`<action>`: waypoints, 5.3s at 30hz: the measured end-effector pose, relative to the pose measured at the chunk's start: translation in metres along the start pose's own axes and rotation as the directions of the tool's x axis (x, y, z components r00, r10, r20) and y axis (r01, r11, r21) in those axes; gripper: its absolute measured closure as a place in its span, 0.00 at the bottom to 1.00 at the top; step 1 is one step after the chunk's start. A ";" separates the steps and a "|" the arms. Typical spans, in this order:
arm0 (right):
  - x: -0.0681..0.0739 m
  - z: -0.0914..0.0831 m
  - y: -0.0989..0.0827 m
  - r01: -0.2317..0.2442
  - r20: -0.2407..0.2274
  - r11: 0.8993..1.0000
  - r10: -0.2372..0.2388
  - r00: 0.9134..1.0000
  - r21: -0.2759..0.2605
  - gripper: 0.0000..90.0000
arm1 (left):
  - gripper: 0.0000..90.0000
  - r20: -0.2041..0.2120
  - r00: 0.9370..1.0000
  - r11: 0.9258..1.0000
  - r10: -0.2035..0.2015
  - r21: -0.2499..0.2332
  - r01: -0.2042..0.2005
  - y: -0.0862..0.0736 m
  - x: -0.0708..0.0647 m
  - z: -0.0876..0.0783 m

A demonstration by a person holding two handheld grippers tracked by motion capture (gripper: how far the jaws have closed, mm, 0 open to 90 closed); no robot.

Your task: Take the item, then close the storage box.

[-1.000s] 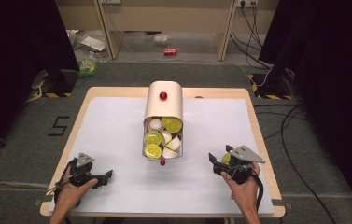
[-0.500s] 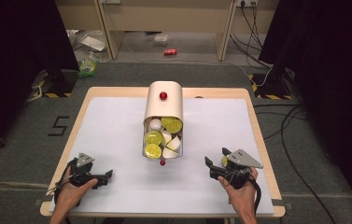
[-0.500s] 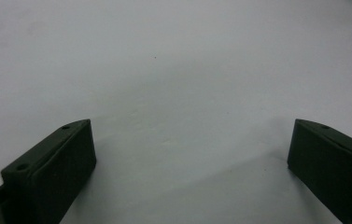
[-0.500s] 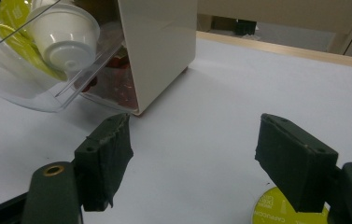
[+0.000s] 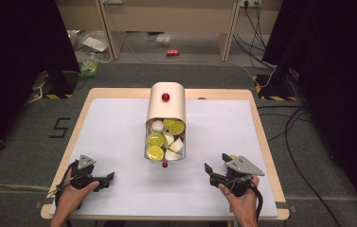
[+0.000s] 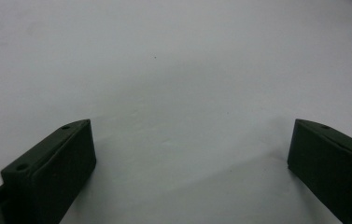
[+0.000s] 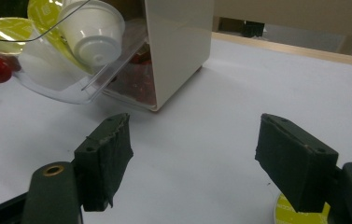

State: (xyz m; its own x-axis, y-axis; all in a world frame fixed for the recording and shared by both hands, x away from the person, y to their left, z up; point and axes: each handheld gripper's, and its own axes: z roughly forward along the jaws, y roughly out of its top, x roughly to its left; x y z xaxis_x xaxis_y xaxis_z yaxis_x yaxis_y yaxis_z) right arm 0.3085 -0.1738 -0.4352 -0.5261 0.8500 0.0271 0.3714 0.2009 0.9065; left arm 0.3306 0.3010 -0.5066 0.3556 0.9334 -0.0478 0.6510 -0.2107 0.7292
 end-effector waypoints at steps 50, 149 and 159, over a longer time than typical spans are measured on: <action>0.048 0.016 0.001 0.078 -0.078 0.997 -0.079 0.994 -0.024 0.23 | 0.00 -0.001 1.000 1.000 0.002 0.002 -0.002 0.000 0.000 0.000; 0.057 0.062 0.032 0.103 -0.014 0.989 -0.105 0.994 -0.101 0.17 | 0.00 -0.002 1.000 1.000 0.004 0.001 -0.004 0.000 0.000 0.000; 0.053 0.069 0.035 0.094 -0.011 0.990 -0.095 0.995 -0.102 0.17 | 0.00 -0.003 1.000 1.000 0.003 0.001 -0.003 0.000 0.000 0.000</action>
State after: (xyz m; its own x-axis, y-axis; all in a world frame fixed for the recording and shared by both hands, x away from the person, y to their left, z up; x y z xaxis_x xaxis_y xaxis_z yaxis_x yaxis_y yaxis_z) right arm 0.3468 -0.0882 -0.4314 -0.5677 0.8214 -0.0548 0.2401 0.2288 0.9434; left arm 0.3307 0.3006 -0.5066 0.3561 0.9334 -0.0434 0.6506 -0.2143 0.7286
